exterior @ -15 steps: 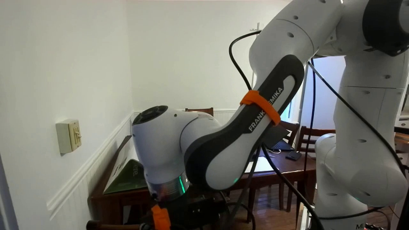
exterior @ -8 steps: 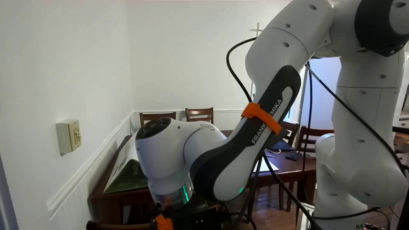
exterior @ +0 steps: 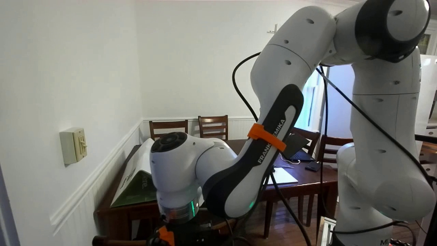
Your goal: Push the chair in towards the table
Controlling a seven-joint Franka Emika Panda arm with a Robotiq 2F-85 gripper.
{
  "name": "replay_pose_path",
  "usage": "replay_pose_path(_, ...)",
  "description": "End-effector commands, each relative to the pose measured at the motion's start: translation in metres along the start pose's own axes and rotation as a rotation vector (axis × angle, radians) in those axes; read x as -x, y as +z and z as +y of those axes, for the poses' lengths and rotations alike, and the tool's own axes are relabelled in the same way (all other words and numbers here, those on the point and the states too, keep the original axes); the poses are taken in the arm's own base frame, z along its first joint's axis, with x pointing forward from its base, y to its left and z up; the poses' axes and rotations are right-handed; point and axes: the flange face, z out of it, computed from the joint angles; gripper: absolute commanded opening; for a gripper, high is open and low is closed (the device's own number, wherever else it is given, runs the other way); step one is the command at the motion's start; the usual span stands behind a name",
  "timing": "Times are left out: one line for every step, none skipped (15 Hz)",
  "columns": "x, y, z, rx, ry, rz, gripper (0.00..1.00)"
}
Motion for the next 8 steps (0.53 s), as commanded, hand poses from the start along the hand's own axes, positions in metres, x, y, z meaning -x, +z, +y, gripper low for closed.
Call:
replay_pose_path(-0.002,0.017,-0.005,-0.067,0.028,-0.012,0.59)
replay_pose_path(-0.002,0.020,-0.006,-0.079,0.026,-0.007,0.52)
replay_pose_path(-0.003,0.023,-0.007,-0.083,0.022,-0.001,0.44)
replay_pose_path(-0.004,0.026,-0.008,-0.089,0.016,0.003,0.38)
replay_pose_path(-0.005,0.028,-0.008,-0.091,0.011,0.009,0.31)
replay_pose_path(-0.006,0.031,-0.008,-0.093,0.006,0.012,0.23)
replay_pose_path(-0.006,0.035,-0.009,-0.096,0.000,0.017,0.17)
replay_pose_path(-0.007,0.038,-0.009,-0.102,-0.005,0.021,0.11)
